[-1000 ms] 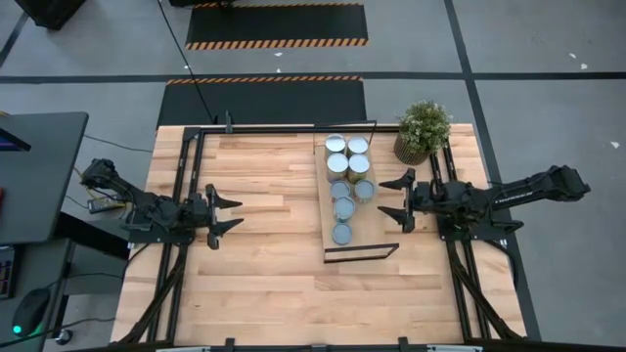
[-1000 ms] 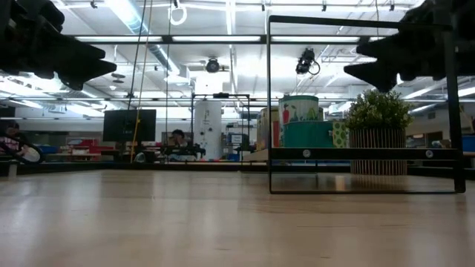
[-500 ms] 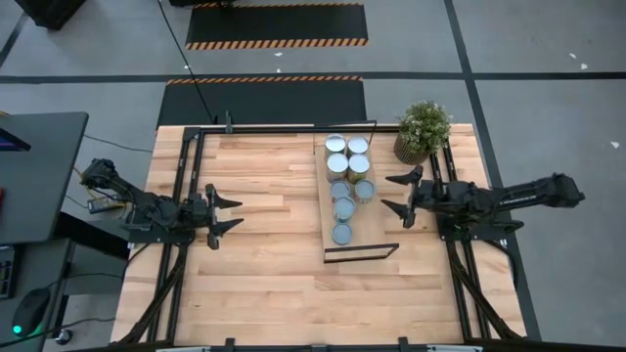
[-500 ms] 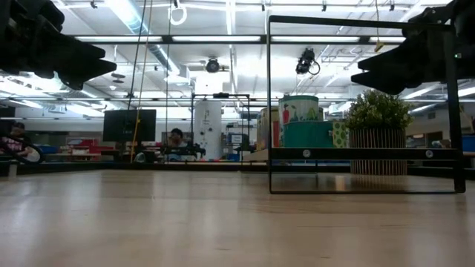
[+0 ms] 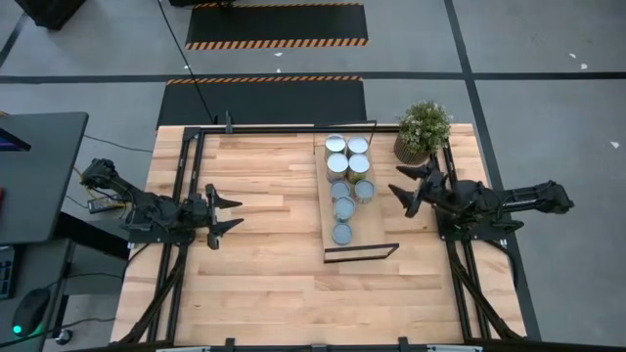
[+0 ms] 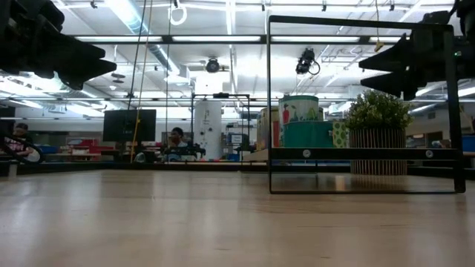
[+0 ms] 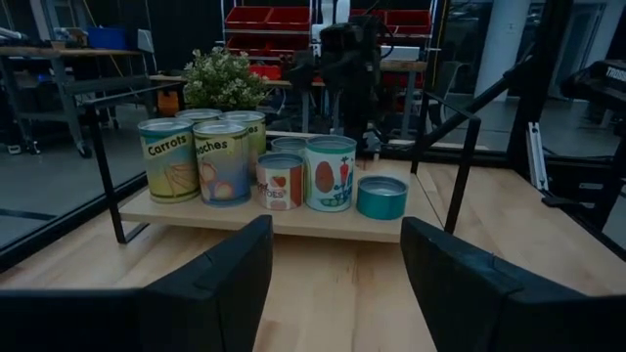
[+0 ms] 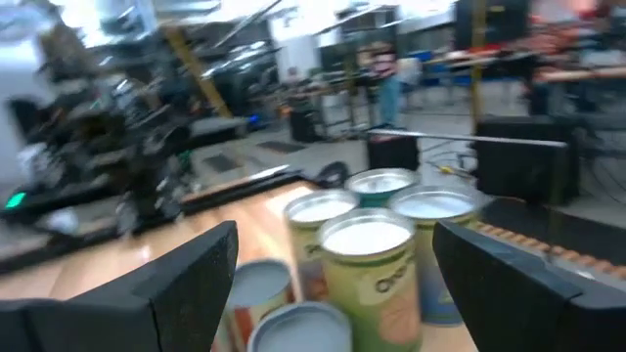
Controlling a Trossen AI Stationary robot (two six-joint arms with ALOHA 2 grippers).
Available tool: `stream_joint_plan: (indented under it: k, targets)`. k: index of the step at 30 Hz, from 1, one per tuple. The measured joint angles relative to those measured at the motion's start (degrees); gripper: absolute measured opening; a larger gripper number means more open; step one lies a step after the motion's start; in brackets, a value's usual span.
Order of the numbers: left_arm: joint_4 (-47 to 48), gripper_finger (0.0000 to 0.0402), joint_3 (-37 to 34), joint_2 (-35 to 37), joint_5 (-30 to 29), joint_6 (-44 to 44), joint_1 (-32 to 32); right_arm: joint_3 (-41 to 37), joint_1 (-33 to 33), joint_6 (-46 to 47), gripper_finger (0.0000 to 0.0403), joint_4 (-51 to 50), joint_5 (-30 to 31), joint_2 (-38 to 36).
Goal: Pick and place cans onto a shelf
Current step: Return to Home Position
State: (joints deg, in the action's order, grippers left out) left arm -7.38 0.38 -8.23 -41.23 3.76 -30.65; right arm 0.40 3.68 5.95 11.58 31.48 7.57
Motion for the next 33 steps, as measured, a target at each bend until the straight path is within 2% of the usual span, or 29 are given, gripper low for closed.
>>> stream_joint_plan:
  k: [3, 33]
  targets:
    - [0.0, 0.0231, 0.0, 0.0, 0.0, 0.0, 0.0, 0.0, 0.0, 2.2, 0.035, 0.5, 3.0, 0.0]
    - [0.0, 0.0231, 0.0, 0.0, 0.0, 0.0, 0.0, 0.0, 0.0, 2.5, 0.035, 0.6, 3.0, 0.0]
